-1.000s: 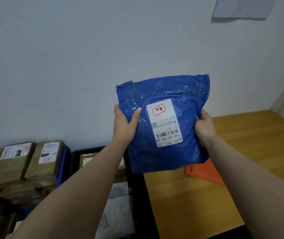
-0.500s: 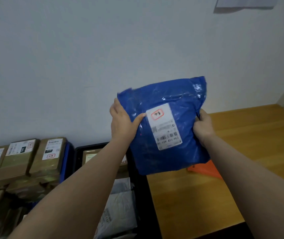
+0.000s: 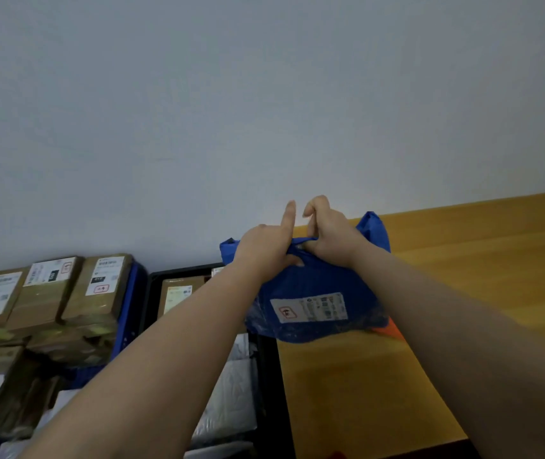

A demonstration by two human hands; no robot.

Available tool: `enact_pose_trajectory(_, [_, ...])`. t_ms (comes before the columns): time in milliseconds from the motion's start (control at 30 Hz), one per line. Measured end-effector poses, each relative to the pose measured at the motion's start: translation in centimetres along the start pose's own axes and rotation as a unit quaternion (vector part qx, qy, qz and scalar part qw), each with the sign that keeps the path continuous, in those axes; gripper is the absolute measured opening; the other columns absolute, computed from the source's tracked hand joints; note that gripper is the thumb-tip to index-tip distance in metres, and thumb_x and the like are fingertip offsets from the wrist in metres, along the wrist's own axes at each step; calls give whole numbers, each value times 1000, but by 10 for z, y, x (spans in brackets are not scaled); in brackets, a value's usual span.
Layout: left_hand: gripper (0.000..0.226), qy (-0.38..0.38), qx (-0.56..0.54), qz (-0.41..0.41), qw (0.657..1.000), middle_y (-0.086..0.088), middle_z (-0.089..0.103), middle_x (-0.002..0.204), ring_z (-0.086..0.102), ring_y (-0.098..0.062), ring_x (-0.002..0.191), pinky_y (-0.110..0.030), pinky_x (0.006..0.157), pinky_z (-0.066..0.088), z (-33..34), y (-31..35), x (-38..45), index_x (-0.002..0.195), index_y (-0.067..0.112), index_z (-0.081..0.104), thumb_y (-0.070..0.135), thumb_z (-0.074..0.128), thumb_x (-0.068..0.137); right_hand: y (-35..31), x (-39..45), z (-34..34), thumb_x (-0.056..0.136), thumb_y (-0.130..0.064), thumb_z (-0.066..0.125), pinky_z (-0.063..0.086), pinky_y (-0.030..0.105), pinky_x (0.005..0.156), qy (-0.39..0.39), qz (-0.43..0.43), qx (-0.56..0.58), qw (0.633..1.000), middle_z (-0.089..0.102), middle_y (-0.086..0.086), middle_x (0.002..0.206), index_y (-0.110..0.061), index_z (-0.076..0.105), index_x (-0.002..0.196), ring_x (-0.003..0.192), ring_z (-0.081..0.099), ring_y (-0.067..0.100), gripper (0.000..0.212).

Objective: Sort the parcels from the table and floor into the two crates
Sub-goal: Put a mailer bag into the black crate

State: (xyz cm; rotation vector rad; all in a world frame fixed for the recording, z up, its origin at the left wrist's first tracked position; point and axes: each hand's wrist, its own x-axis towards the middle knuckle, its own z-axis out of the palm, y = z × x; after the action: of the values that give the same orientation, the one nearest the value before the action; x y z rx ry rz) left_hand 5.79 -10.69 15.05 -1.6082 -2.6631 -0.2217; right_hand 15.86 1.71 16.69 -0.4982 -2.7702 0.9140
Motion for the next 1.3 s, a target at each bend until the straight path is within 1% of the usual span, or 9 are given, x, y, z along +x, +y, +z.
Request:
enact_pose_trajectory(67, [79, 26, 23, -35, 999, -11, 68, 101, 62, -31, 84, -34, 60, 37, 6, -4, 0, 154, 24, 7, 45, 55, 94, 4, 5, -2, 82, -16, 72, 46, 39, 84, 57, -23, -2, 998, 55, 6, 109, -10, 39, 126, 97, 55, 23, 55])
enact_pose_trajectory(133, [50, 60, 7, -64, 996, -8, 68, 109, 63, -32, 94, -35, 66, 40, 9, -15, -2, 146, 33, 32, 37, 47, 98, 13, 10, -5, 82, -22, 72, 42, 38, 97, 145, -32, -41, 988, 51, 11, 129, -6, 42, 135, 116, 51, 26, 63])
enact_pose_trajectory(233, [33, 128, -104, -166, 972, -5, 68, 112, 61, -32, 101, -33, 71, 39, 8, -37, -5, 132, 36, 51, 32, 44, 99, 34, 12, -4, 88, -32, 67, 38, 39, 105, 211, 34, -41, 976, 44, 14, 139, -3, 39, 139, 129, 43, 28, 65])
enact_pose_trajectory(367, [34, 195, -304, -233, 903, -2, 65, 122, 59, -27, 111, -31, 92, 45, 0, -61, -4, 132, 27, 56, 25, 46, 100, 54, 12, 19, 91, -49, 58, 39, 44, 106, 138, 211, 82, 964, 37, 17, 146, -2, 29, 145, 132, 39, 32, 78])
enact_pose_trajectory(500, [32, 246, -444, -233, 829, 6, 64, 120, 58, -14, 112, -27, 99, 43, -3, -73, -10, 129, 18, 60, 17, 47, 100, 49, 22, 40, 91, -51, 58, 46, 40, 96, 112, 270, 314, 903, 41, 10, 146, -7, 21, 147, 127, 47, 30, 80])
enact_pose_trajectory(667, [31, 257, -418, -281, 825, 10, 64, 115, 58, -11, 107, -25, 93, 42, 9, -99, -35, 128, 21, 59, 21, 46, 100, 34, 35, 57, 89, -30, 69, 47, 42, 98, 85, 236, 364, 897, 43, 6, 144, -15, 14, 149, 125, 50, 25, 83])
enact_pose_trajectory(833, [41, 198, -359, -359, 839, 0, 60, 127, 55, -20, 115, -24, 92, 38, 25, -133, -69, 139, 20, 48, 18, 51, 98, 15, 42, 93, 81, -17, 77, 39, 43, 110, 47, 190, 290, 937, 31, 4, 153, -17, 16, 150, 137, 36, 22, 92])
enact_pose_trajectory(1033, [104, 5, -252, -377, 891, -19, 42, 135, 48, -33, 121, -41, 104, 37, 53, -169, -125, 151, 43, -8, 19, 71, 87, -5, 38, 159, 79, -15, 78, 40, 39, 107, -54, 175, 217, 959, 34, 2, 151, -26, 20, 149, 135, 39, 23, 91])
enact_pose_trajectory(1300, [90, -116, -267, -408, 866, -16, 24, 149, 34, -33, 135, -35, 113, 28, 122, -206, -195, 154, 34, 16, 17, 72, 86, -8, 5, 252, 85, -24, 70, 46, 46, 98, -161, 251, 149, 943, 48, 5, 127, -33, 36, 128, 121, 46, 32, 55])
